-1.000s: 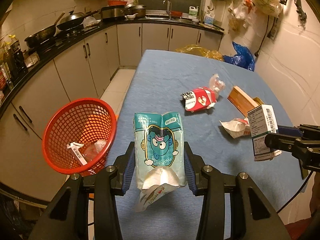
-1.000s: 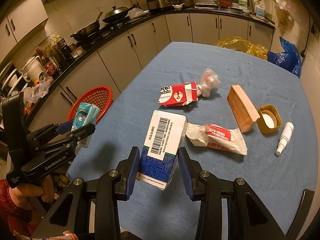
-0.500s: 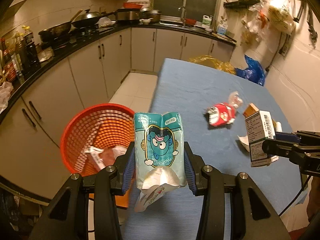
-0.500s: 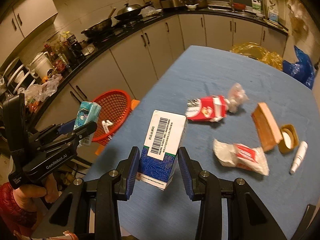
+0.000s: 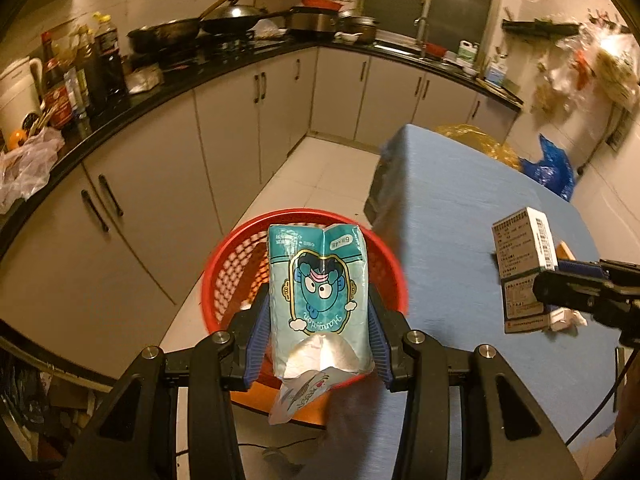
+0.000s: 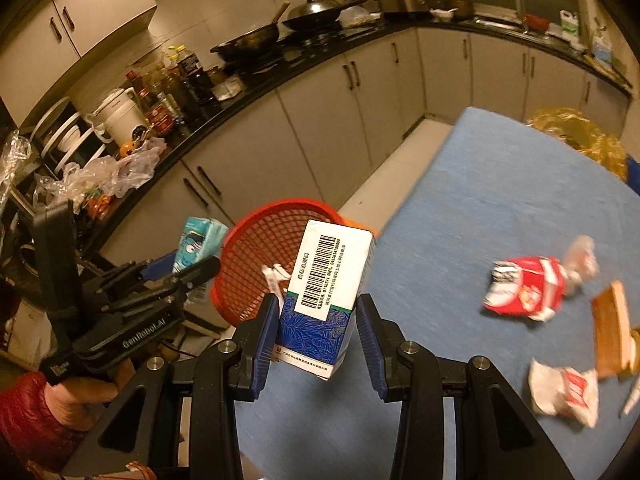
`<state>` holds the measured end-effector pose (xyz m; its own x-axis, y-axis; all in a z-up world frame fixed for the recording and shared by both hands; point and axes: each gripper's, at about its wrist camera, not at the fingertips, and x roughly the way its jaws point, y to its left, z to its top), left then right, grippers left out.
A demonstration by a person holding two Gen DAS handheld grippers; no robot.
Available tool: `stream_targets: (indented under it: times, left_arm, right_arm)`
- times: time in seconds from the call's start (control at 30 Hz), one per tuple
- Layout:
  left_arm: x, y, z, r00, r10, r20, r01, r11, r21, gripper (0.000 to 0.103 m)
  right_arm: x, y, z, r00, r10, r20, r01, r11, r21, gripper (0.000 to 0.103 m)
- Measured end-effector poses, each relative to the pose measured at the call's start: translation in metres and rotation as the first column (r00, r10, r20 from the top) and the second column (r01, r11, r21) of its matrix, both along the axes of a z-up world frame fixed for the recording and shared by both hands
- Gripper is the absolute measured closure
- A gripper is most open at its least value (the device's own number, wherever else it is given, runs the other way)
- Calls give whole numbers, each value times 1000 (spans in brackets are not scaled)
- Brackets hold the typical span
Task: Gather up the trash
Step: 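Open both tools over the red basket to drop the pack and box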
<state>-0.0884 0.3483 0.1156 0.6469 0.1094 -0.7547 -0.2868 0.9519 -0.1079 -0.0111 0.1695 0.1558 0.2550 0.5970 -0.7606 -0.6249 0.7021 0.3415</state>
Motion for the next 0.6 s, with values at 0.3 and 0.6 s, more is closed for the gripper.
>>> stream_targets:
  times: [0.3,0.6]
  left_arm:
    - [11,25,-20,999,14,-41,-15,999,-28,60]
    - [21,33,-30,998,25,-55,-27,999,-33,60]
  right_arm:
    - [30,54,-15,997,59,-44,-60,998,-17,60]
    - [48,84,-33,995,75,-67,-78,996,-42,59]
